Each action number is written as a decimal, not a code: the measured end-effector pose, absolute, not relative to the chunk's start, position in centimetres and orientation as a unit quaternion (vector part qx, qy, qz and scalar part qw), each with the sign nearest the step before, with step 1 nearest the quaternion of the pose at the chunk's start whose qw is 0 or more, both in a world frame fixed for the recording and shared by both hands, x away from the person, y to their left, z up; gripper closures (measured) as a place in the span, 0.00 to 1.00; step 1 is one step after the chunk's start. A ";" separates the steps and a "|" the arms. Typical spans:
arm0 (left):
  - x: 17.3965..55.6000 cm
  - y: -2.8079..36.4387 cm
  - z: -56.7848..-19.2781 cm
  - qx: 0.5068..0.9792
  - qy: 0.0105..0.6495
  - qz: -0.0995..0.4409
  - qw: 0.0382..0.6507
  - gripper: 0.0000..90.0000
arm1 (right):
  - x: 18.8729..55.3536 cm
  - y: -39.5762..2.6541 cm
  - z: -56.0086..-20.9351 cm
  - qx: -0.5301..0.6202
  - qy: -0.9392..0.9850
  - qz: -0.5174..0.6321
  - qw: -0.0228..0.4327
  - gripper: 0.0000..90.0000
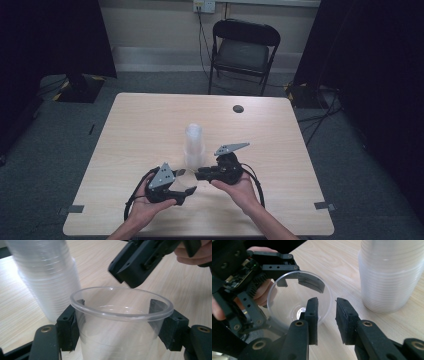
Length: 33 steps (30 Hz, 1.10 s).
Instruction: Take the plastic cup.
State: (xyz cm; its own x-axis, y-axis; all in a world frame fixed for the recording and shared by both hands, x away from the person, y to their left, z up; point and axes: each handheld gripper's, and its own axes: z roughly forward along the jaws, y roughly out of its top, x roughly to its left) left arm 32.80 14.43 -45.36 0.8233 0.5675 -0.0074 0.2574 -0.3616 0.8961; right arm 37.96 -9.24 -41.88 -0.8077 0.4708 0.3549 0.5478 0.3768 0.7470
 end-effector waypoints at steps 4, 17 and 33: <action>32.9 15.0 -45.2 0.803 0.264 0.159 0.511 0.33 | 37.7 -9.6 -41.6 -0.305 -0.827 -0.472 0.036 0.79; 33.3 16.6 -44.2 0.765 0.302 0.179 0.540 0.33 | 37.3 -12.6 -41.7 -0.327 -0.818 -0.472 0.011 0.77; 34.8 18.8 -43.2 0.732 0.342 0.197 0.555 0.33 | 36.7 -16.5 -41.8 -0.357 -0.803 -0.477 -0.023 0.71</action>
State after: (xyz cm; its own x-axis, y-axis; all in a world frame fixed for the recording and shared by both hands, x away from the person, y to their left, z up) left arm 34.82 18.82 -43.15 0.6890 0.7191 -0.0908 0.2815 -0.1500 0.9477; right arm 36.70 -16.50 -41.84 -0.7437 0.5956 0.3037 0.5514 0.2896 0.7824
